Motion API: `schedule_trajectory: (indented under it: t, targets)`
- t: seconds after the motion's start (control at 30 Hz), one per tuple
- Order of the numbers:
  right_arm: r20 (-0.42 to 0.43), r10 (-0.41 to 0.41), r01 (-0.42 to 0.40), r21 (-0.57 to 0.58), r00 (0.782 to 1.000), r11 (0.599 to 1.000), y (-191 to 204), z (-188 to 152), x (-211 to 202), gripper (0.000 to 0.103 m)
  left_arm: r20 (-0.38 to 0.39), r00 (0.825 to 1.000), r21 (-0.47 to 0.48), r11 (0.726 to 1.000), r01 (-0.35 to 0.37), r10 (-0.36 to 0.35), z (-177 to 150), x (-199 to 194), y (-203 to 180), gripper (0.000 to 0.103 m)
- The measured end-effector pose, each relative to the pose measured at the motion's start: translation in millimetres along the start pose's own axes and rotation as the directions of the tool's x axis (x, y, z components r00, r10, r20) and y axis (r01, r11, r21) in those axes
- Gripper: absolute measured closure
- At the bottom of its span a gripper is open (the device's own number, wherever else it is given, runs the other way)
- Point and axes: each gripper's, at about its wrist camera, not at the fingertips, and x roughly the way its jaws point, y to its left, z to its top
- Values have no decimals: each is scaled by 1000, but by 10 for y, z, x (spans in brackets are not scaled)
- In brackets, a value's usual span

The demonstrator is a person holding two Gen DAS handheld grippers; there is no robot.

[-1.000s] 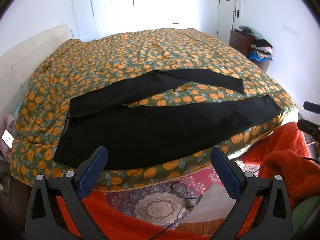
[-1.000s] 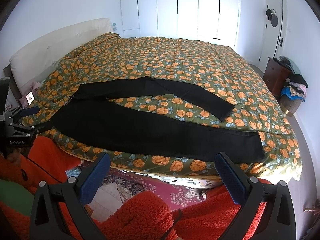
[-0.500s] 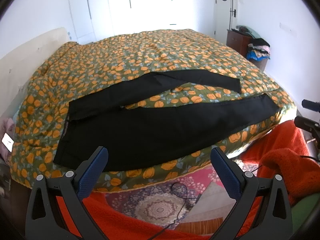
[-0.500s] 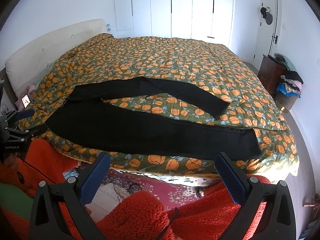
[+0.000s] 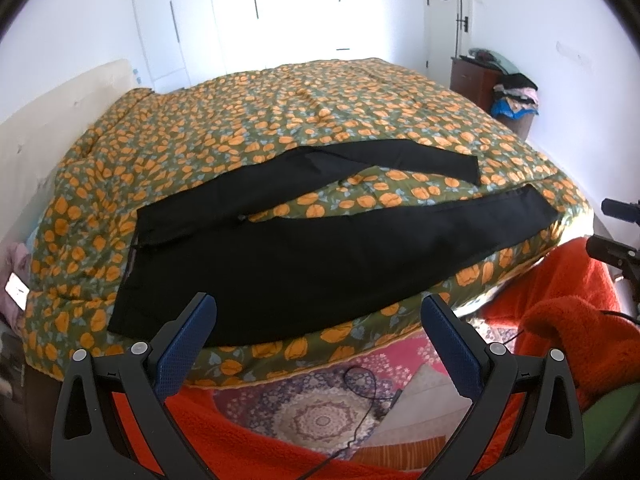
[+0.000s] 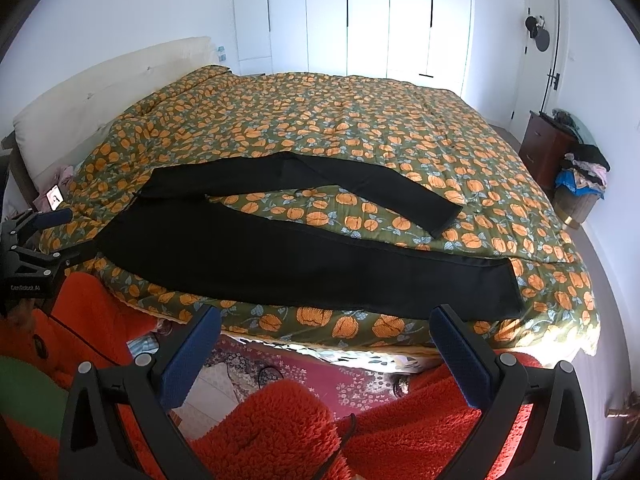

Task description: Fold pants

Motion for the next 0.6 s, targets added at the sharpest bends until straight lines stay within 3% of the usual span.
schedule_trajectory:
  t: [0.6]
  targets:
    - [-29,37,-38,-22,999,999,27,-5,128,0,-40,999,-3,1000,-1,1,-12,135,15,1]
